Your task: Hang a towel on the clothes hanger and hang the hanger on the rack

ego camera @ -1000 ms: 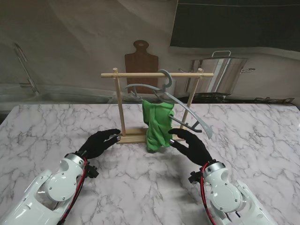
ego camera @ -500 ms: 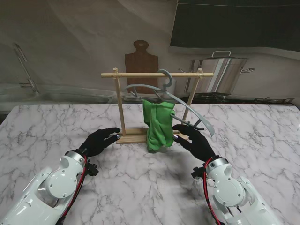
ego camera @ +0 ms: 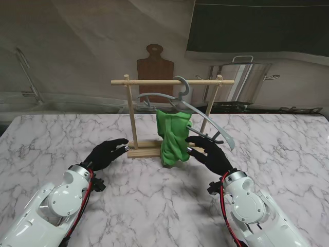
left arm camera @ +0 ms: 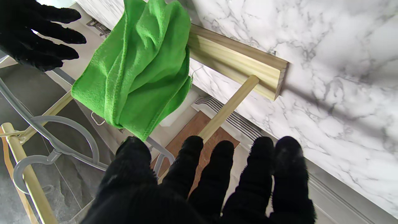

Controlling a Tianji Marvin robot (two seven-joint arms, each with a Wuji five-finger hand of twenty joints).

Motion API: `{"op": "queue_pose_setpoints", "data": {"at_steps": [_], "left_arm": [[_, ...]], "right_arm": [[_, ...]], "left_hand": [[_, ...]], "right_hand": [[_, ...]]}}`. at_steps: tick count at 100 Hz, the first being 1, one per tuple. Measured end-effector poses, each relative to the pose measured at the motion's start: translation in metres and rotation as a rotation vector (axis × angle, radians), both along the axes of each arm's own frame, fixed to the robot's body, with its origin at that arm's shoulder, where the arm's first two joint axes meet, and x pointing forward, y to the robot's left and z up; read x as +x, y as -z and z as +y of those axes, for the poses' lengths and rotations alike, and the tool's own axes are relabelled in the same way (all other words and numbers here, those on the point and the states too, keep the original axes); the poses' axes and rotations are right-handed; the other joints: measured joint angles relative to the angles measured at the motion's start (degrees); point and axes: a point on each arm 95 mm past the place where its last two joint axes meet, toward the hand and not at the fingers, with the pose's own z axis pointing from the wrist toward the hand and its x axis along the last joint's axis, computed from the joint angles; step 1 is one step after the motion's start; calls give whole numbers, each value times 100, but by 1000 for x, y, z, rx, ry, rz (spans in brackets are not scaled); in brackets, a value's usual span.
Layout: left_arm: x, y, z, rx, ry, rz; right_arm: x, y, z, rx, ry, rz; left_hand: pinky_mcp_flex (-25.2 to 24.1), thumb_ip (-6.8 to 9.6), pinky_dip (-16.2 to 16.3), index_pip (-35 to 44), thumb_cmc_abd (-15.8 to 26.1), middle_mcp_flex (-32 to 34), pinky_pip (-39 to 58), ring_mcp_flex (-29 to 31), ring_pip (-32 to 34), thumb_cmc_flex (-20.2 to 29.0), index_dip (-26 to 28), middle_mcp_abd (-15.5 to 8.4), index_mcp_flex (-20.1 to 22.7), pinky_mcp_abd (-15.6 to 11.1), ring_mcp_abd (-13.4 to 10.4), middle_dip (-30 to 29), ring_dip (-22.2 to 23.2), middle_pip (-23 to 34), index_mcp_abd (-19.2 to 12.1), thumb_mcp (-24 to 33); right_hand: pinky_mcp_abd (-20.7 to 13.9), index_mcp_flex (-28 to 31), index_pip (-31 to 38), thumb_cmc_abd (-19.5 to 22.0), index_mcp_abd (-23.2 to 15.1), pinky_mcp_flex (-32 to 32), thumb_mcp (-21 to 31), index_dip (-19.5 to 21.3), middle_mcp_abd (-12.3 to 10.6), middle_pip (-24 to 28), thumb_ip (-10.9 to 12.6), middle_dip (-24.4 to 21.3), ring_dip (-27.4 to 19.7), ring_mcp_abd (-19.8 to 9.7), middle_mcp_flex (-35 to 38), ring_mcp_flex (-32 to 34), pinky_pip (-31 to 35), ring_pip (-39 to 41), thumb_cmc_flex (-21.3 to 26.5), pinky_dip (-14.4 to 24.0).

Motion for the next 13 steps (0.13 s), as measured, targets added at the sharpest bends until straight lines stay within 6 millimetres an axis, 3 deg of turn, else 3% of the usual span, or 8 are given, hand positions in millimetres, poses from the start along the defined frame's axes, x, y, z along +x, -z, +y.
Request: {"op": "queue_pose_setpoints", "data": {"at_steps": [13], "left_arm": [[0, 0, 0, 0, 0, 0]], "right_arm": [[0, -1, 1, 4, 0, -4]], "left_hand": [[0, 0, 1, 0, 0, 0, 0, 0, 0, 0, 0, 0, 0, 0, 0, 0, 0, 0, 0, 0]], "right_hand": [[0, 0, 0, 0, 0, 0, 0, -1, -1, 0, 0, 0, 0, 0, 0, 0, -3, -5, 0, 30]]}}
